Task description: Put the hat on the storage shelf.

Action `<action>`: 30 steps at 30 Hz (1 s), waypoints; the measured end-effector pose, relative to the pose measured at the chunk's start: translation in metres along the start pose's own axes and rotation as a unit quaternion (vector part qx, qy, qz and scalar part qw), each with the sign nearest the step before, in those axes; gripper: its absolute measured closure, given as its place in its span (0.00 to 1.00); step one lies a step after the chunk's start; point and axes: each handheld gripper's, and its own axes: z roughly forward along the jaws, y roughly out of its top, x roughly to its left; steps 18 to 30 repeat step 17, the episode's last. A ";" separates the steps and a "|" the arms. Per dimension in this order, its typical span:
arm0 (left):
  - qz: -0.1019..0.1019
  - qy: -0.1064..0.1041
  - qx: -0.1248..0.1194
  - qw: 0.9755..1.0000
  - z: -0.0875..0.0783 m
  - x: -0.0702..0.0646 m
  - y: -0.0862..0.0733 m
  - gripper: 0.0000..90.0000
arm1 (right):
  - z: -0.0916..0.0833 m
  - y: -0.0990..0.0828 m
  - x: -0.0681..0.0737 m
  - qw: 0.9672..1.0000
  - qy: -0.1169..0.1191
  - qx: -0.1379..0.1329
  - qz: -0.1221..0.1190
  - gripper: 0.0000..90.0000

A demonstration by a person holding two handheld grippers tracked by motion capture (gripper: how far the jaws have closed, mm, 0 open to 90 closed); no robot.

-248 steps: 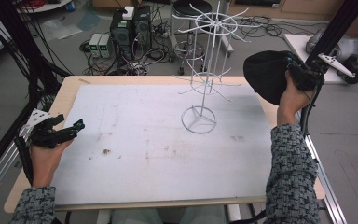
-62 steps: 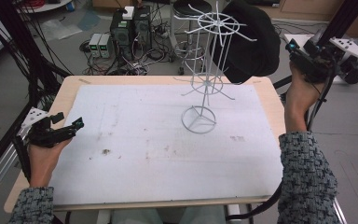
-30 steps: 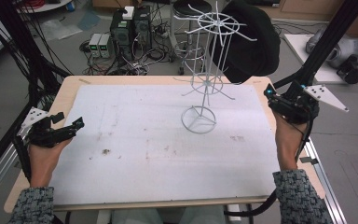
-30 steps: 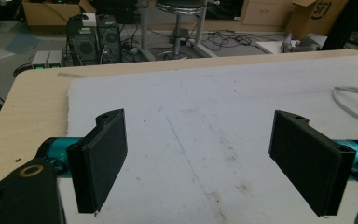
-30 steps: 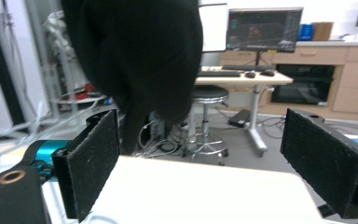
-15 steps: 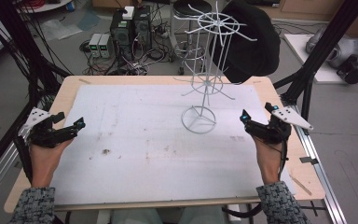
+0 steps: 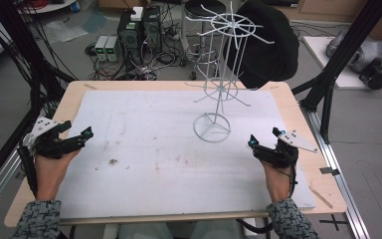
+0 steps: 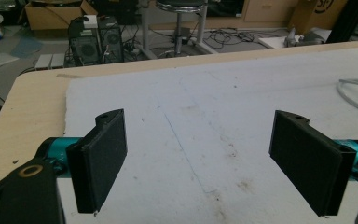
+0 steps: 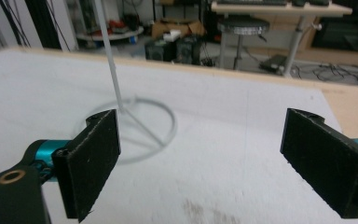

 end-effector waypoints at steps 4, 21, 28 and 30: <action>0.002 0.001 0.002 1.000 0.002 -0.001 0.000 0.21 | 0.003 -0.011 0.000 1.000 -0.011 0.014 -0.009 0.12; 0.004 -0.001 0.003 1.000 0.002 -0.002 -0.001 0.21 | 0.005 -0.014 0.001 1.000 -0.010 0.018 -0.017 0.12; 0.004 -0.001 0.003 1.000 0.002 -0.002 -0.001 0.21 | 0.005 -0.014 0.001 1.000 -0.010 0.018 -0.017 0.12; 0.004 -0.001 0.003 1.000 0.002 -0.002 -0.001 0.21 | 0.005 -0.014 0.001 1.000 -0.010 0.018 -0.017 0.12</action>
